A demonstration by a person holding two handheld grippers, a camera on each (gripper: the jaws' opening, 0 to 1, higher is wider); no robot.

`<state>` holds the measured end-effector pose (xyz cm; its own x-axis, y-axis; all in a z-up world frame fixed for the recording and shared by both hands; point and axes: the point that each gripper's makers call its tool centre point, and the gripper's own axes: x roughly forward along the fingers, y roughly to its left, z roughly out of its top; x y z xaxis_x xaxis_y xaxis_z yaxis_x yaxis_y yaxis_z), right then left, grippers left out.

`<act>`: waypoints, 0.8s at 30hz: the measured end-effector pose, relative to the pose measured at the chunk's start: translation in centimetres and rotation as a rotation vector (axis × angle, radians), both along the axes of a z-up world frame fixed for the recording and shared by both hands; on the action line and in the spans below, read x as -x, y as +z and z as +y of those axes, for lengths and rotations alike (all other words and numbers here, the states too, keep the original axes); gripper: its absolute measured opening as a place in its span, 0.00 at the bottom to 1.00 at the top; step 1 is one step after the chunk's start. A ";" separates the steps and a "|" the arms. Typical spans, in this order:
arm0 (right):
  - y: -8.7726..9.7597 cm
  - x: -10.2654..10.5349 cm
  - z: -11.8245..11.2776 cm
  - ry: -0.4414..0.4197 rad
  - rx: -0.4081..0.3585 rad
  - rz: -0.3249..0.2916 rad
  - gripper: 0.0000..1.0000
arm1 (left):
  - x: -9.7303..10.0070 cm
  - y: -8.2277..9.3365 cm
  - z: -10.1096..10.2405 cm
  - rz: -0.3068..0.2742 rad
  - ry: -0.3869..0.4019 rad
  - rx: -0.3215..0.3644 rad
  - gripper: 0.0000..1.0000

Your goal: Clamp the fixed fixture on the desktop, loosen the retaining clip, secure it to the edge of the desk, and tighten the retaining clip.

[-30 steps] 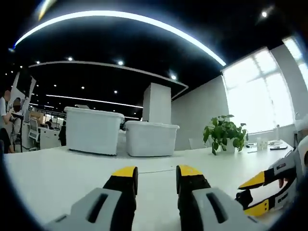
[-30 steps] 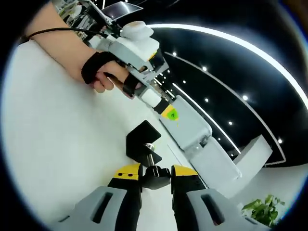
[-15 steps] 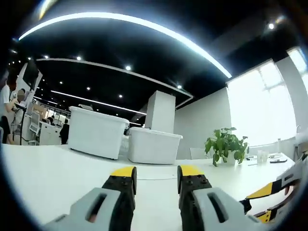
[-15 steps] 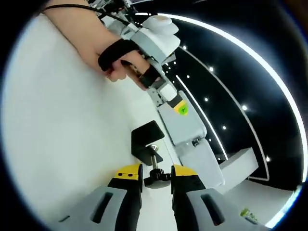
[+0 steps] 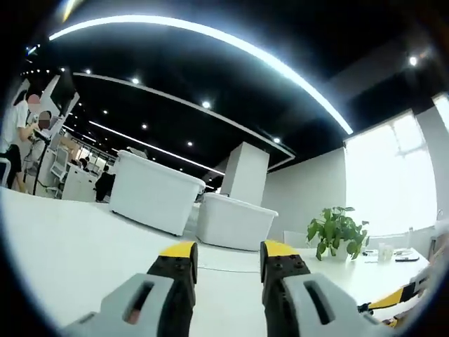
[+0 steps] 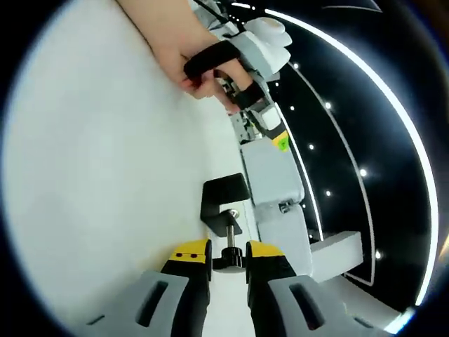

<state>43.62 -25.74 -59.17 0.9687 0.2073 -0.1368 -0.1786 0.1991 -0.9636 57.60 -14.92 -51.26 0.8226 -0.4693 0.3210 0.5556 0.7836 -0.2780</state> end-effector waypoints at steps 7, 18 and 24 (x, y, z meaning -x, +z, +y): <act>-0.5 -1.1 -0.1 -0.052 0.019 0.035 0.15 | -0.5 -0.4 0.6 0.035 0.014 0.031 0.35; -1.0 -2.7 0.1 -0.111 0.187 0.044 0.15 | -0.2 -1.4 -1.4 0.030 -0.006 -0.111 0.32; -1.0 -3.4 0.1 -0.139 0.236 0.033 0.14 | -0.1 -1.7 -1.9 0.029 -0.008 -0.157 0.33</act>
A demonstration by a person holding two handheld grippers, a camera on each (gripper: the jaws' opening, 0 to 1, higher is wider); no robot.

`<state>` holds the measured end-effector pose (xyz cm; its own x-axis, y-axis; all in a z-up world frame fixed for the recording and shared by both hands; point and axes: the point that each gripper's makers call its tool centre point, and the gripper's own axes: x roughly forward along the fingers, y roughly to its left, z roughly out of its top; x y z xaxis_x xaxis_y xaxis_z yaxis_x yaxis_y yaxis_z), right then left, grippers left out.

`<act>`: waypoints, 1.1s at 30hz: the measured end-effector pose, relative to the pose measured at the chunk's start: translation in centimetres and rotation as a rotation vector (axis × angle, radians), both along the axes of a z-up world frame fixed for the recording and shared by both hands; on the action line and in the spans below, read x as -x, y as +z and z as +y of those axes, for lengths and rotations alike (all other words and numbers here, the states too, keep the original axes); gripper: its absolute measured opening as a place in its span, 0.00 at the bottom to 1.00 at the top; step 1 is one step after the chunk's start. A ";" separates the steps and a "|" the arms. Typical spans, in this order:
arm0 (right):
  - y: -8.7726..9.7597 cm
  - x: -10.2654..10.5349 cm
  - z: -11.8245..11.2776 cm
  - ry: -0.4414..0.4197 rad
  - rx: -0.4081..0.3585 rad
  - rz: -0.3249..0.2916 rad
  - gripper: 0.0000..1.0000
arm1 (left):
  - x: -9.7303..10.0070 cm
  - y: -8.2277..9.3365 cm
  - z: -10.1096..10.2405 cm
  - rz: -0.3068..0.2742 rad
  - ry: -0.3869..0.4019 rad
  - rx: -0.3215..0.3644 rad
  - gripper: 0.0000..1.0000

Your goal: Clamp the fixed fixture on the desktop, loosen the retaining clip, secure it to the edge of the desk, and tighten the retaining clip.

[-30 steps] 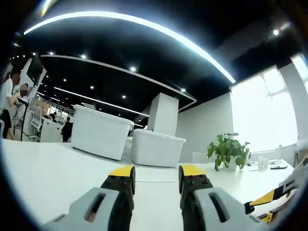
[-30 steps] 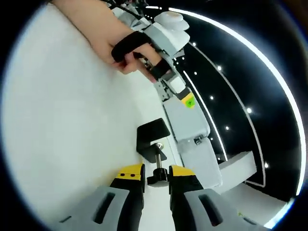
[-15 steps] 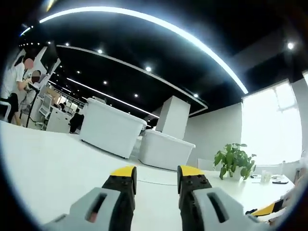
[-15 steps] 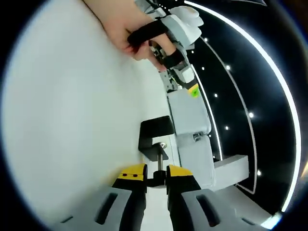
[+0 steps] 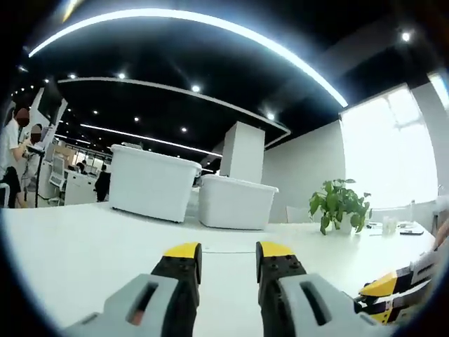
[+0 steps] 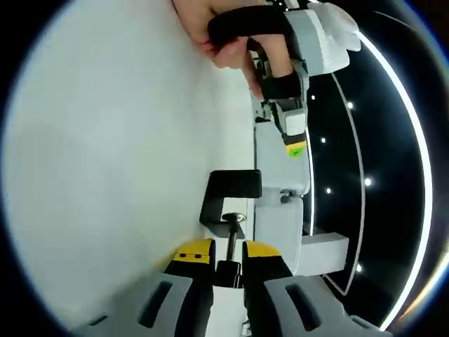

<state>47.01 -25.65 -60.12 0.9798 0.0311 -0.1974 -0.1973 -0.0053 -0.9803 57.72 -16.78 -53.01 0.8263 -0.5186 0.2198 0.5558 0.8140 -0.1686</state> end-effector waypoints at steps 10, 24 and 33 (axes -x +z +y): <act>0.0 -1.2 -0.5 -0.047 0.001 0.016 0.13 | -0.5 -0.1 0.8 0.013 0.030 0.011 0.33; 0.0 -2.8 -1.2 -0.086 0.006 0.007 0.11 | -0.5 0.1 0.8 0.010 0.028 0.019 0.33; -0.3 -3.8 -1.5 -0.099 0.009 0.020 0.08 | -0.6 0.1 0.7 0.009 0.028 0.015 0.33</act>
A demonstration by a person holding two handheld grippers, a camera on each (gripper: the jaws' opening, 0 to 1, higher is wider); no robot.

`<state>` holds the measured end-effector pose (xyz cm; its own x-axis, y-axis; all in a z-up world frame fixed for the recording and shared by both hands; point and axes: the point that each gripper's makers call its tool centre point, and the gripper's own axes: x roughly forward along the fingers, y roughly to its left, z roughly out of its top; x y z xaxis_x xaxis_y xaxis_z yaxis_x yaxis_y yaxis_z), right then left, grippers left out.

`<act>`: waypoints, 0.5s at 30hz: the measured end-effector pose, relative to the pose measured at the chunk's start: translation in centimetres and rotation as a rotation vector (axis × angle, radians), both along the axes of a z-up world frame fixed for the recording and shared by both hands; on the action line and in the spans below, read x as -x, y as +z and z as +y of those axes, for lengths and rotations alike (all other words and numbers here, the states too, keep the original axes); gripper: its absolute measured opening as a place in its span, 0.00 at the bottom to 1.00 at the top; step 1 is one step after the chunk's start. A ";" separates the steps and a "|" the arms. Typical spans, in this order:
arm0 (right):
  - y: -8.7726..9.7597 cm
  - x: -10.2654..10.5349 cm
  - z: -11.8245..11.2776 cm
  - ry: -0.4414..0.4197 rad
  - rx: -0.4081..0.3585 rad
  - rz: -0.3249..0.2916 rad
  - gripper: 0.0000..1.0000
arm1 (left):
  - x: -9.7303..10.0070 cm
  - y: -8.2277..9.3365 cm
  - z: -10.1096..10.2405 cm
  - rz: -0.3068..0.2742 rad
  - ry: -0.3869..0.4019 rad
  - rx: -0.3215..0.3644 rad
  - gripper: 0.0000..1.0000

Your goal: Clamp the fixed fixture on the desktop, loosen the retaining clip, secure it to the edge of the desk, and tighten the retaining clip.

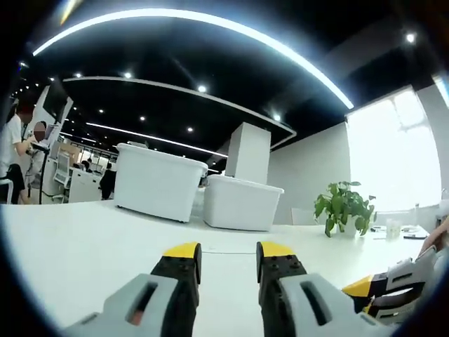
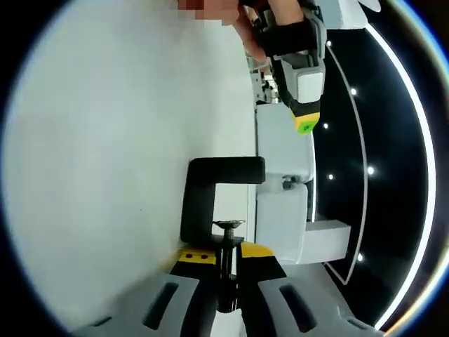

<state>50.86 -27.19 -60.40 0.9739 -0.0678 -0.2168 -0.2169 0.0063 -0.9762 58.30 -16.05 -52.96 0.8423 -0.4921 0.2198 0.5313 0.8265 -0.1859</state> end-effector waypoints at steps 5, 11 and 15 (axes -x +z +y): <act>-0.2 -0.1 0.0 -0.005 -0.001 0.011 0.06 | 0.0 0.0 -0.1 -0.002 0.000 -0.007 0.33; -0.2 -0.3 0.0 0.003 -0.002 0.011 0.06 | 0.0 -0.1 0.0 0.000 0.004 -0.014 0.33; -0.2 -0.3 0.0 0.001 0.001 0.010 0.06 | 0.1 -0.2 -0.1 0.001 0.004 -0.019 0.33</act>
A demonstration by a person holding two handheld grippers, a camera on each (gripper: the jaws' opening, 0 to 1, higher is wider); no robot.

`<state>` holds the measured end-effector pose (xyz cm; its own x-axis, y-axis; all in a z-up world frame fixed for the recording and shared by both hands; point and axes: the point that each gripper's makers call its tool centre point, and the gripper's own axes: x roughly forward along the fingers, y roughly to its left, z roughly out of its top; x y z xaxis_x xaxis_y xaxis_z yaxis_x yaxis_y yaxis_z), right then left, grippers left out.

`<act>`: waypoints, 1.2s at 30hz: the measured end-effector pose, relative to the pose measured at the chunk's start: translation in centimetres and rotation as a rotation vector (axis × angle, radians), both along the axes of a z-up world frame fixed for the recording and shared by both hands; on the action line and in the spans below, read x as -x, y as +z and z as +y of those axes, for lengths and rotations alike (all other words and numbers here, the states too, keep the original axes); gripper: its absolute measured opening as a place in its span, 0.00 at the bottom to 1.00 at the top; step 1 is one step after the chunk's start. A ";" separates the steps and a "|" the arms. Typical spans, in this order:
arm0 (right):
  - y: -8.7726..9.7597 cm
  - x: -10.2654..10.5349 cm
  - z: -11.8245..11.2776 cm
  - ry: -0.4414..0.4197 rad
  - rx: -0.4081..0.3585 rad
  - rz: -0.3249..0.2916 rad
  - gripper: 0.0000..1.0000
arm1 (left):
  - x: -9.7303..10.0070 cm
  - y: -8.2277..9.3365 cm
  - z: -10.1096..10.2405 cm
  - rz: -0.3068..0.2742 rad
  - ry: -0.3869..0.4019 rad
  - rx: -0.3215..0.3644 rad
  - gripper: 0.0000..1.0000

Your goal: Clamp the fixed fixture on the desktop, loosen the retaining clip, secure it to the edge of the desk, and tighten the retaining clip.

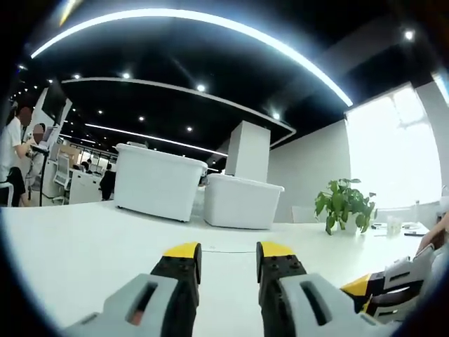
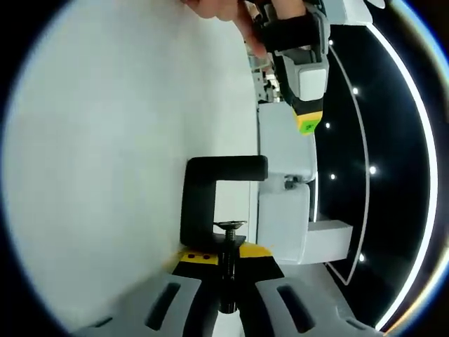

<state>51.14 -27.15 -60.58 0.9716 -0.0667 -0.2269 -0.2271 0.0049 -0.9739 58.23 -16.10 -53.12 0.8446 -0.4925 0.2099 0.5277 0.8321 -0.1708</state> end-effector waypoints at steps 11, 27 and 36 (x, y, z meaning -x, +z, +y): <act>0.2 0.1 0.0 0.069 -0.129 0.001 0.04 | 0.0 -0.2 -0.2 0.002 -0.001 -0.021 0.33; 0.4 0.2 -0.2 0.089 -0.318 -0.023 0.04 | -0.1 -0.6 -0.7 -0.002 -0.008 -0.061 0.33; 1.2 0.7 -0.4 0.126 -0.449 -0.089 0.04 | 0.1 0.2 -0.1 -0.017 -0.010 -0.005 0.33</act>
<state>50.48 -27.50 -59.34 0.9827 0.1389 -0.1222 -0.1691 0.4071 -0.8976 58.14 -16.21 -52.89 0.8362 -0.5017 0.2217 0.5385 0.8277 -0.1578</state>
